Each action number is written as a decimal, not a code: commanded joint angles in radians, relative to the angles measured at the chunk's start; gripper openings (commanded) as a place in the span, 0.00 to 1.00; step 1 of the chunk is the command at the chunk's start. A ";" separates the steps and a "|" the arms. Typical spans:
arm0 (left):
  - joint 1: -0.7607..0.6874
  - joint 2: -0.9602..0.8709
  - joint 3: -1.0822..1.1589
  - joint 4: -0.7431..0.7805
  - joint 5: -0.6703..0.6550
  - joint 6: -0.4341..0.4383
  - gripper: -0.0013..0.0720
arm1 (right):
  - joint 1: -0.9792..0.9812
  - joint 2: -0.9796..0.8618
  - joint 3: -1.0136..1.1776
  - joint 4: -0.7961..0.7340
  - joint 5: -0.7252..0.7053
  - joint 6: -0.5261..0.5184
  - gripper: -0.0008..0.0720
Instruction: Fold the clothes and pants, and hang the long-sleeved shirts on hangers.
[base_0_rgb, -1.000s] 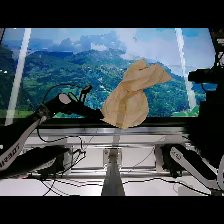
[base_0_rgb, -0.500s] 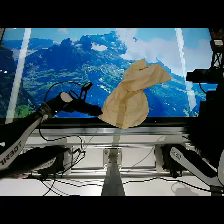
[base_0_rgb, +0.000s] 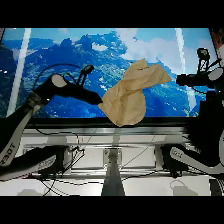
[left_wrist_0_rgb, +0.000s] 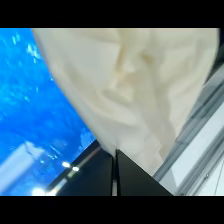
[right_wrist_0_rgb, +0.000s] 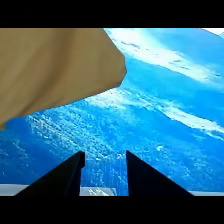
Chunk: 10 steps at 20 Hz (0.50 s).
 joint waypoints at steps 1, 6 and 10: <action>0.033 0.109 0.211 0.183 -0.209 -0.021 0.04 | 0.000 -0.009 -0.002 0.016 -0.048 0.000 0.46; 0.035 0.332 0.312 0.293 -0.246 -0.021 0.03 | 0.000 -0.028 -0.002 0.036 -0.040 -0.011 0.50; 0.035 0.429 0.311 0.367 -0.253 -0.021 0.04 | 0.000 -0.101 -0.002 0.196 0.053 -0.141 0.51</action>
